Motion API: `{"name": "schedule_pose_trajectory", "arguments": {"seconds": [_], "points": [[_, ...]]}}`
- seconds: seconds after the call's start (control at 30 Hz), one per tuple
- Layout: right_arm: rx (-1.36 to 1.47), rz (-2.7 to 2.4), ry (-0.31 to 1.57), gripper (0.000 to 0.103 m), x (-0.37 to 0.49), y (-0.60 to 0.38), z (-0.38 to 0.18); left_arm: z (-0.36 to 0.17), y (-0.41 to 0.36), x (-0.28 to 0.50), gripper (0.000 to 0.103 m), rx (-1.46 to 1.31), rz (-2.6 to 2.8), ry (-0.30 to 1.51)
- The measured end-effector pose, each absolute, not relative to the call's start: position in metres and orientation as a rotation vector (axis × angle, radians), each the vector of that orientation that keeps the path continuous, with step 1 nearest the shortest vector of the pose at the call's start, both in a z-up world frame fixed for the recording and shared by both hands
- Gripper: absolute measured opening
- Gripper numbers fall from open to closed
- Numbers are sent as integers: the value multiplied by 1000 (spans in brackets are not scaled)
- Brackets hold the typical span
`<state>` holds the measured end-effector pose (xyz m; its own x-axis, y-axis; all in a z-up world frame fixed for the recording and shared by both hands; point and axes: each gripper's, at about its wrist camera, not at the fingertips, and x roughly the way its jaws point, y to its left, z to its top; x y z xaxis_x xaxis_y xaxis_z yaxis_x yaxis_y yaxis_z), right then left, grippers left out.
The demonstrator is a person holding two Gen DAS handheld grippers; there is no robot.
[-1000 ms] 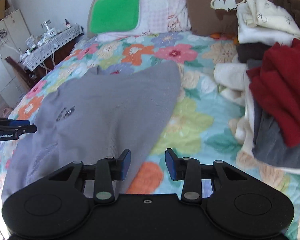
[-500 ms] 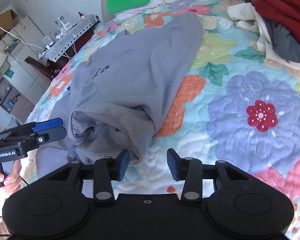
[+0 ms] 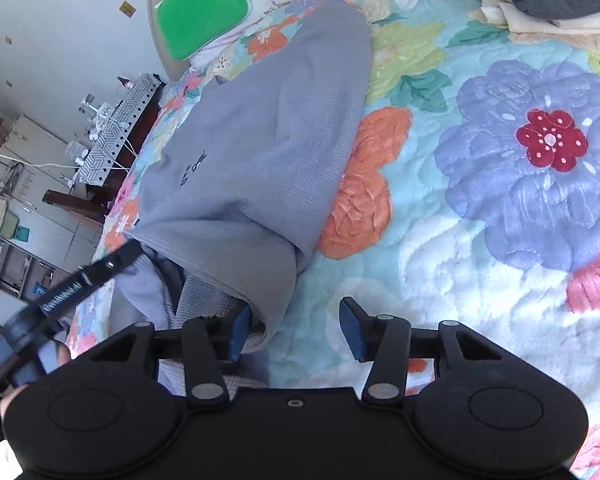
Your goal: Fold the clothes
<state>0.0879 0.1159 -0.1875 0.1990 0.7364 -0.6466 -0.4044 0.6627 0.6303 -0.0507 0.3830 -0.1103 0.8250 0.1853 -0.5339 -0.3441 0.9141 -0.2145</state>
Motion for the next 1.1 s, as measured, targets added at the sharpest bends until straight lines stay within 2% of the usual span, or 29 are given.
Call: {"name": "schedule_pose_trajectory", "arguments": {"seconds": [0.13, 0.23, 0.3, 0.37, 0.43, 0.47, 0.5, 0.53, 0.57, 0.6, 0.63, 0.73, 0.87, 1.0, 1.1], "points": [[297, 859, 1086, 59, 78, 136, -181, -107, 393, -65, 10, -355, 288, 472], [228, 845, 1043, 70, 73, 155, -180, -104, 400, -76, 10, -417, 266, 402], [177, 818, 1019, 85, 73, 171, -184, -99, 401, -83, 10, -416, 283, 340], [141, 797, 1007, 91, 72, 184, -189, -94, 402, -90, 10, -407, 324, 288], [114, 781, 974, 91, 67, 190, -189, -91, 407, -95, 10, -425, 354, 259], [97, 787, 955, 85, 66, 190, -188, -91, 410, -97, 10, -439, 360, 253], [75, 781, 941, 63, 66, 190, -188, -91, 413, -98, 10, -452, 364, 252], [54, 761, 937, 51, 68, 188, -188, -92, 415, -97, 10, -459, 360, 262], [59, 748, 939, 33, 72, 183, -188, -94, 416, -96, 10, -466, 352, 274], [92, 746, 939, 11, 77, 176, -188, -95, 415, -96, 10, -465, 338, 283], [118, 736, 929, 3, 80, 170, -185, -96, 411, -95, 10, -456, 325, 292], [84, 653, 832, 3, 84, 153, -167, -97, 394, -90, 10, -400, 288, 314], [161, 553, 822, 3, 106, 116, -150, -100, 358, -76, 10, -354, 229, 348], [64, 437, 756, 3, 124, 92, -129, -111, 340, -65, 11, -384, 130, 410], [-29, 419, 585, 3, 123, 78, -86, -115, 332, -66, 12, -396, 82, 420]]}}
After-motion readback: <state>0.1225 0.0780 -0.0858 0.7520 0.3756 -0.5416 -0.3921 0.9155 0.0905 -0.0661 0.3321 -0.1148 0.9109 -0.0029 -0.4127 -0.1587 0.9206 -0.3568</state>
